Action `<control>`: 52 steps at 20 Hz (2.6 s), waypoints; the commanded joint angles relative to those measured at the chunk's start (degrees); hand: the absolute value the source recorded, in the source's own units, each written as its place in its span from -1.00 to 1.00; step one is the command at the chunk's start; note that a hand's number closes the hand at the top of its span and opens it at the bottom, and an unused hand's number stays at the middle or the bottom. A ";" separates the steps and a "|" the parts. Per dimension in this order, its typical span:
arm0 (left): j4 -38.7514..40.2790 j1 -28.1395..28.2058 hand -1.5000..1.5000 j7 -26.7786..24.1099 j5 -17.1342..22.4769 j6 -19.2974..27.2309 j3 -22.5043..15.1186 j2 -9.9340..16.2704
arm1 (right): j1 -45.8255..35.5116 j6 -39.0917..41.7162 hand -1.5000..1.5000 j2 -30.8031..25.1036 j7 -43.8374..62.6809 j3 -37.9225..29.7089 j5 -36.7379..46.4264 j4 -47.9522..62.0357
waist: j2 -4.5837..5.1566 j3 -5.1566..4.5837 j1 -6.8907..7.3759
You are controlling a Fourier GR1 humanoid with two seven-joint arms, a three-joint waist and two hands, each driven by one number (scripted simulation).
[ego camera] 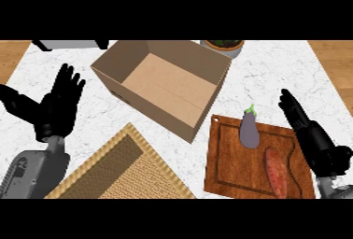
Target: Pick the sweet potato from the cutting board and place it in the cardboard box
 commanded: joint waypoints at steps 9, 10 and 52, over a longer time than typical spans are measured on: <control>-0.32 11.10 0.00 -3.62 -16.08 -3.40 -9.17 11.09 | 3.40 -13.28 1.00 2.87 -4.79 -11.19 3.83 6.07 | -0.10 -0.11 2.26; 0.11 9.94 0.00 -3.64 -17.71 -1.29 -10.13 9.52 | 4.39 -13.56 -1.00 6.82 -9.02 -12.65 1.01 7.44 | 0.09 -0.01 1.74; -9.56 15.57 0.00 1.12 -25.15 -6.21 -5.10 5.22 | 11.02 28.26 -1.00 -10.10 34.18 0.32 31.81 -13.62 | -0.01 -0.22 2.17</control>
